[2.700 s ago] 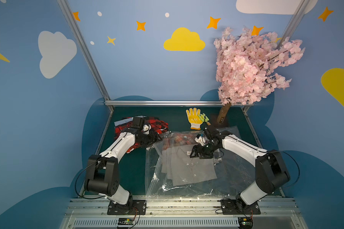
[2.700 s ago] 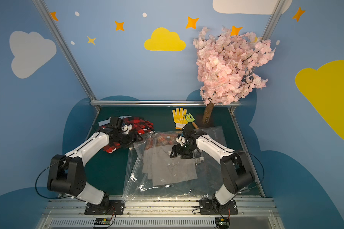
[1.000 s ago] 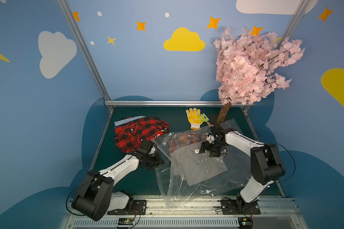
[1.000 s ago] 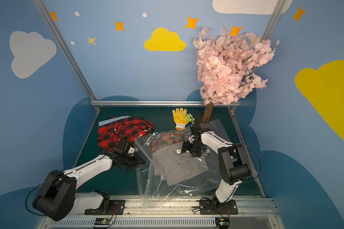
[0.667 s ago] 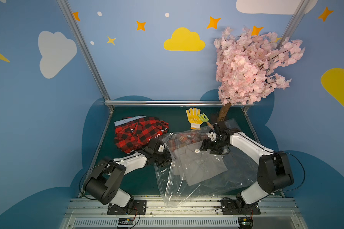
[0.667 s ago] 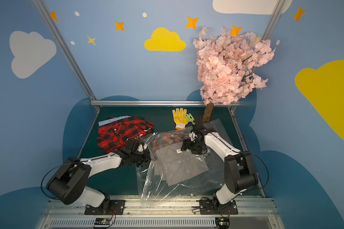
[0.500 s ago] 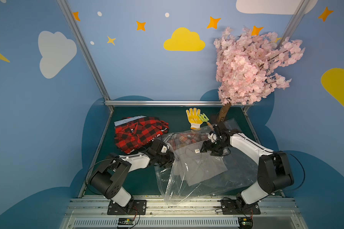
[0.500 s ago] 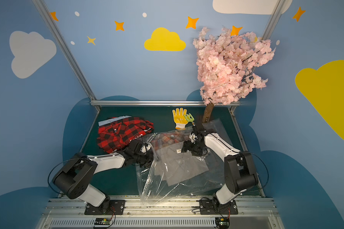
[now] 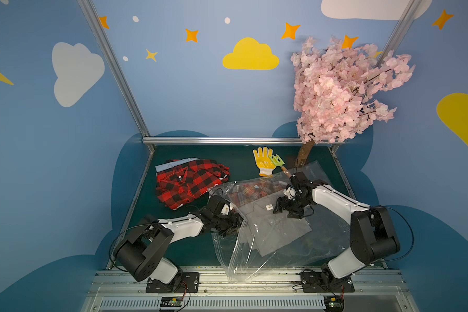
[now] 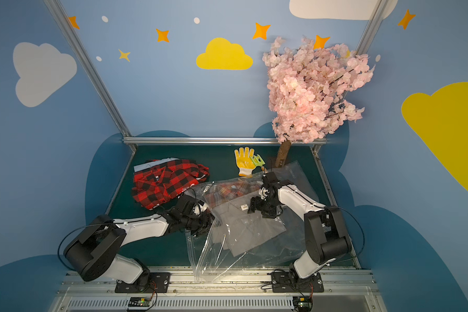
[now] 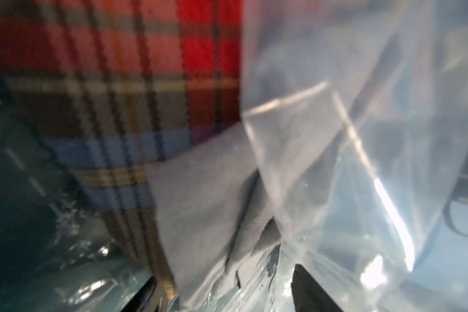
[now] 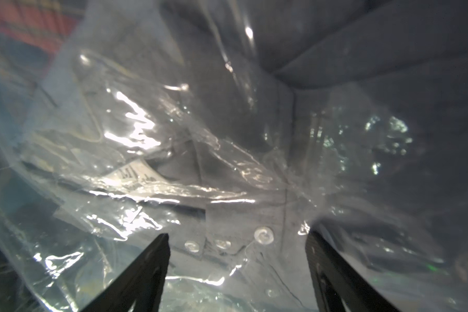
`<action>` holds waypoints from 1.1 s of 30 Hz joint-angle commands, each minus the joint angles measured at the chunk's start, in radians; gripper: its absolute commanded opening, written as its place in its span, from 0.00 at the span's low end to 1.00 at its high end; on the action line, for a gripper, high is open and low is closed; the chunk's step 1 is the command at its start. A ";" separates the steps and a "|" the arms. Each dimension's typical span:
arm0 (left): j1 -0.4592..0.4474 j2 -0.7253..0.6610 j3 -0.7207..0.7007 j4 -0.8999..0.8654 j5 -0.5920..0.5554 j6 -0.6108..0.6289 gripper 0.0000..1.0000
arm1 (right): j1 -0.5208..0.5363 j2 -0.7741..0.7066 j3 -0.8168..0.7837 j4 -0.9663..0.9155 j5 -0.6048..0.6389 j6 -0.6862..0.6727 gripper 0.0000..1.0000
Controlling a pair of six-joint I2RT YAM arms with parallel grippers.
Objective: Take the shirt out of the vacuum bag
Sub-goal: Take out the shirt from the vacuum bag.
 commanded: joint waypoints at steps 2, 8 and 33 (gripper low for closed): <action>-0.048 -0.019 -0.023 -0.042 0.004 -0.034 0.78 | 0.000 -0.018 -0.023 0.030 -0.013 0.019 0.81; -0.078 -0.014 -0.038 -0.032 -0.024 -0.070 0.79 | 0.007 -0.029 -0.046 0.045 -0.024 0.027 0.81; -0.193 0.141 0.042 0.195 -0.031 -0.200 0.75 | 0.033 -0.030 -0.085 0.069 -0.019 0.048 0.81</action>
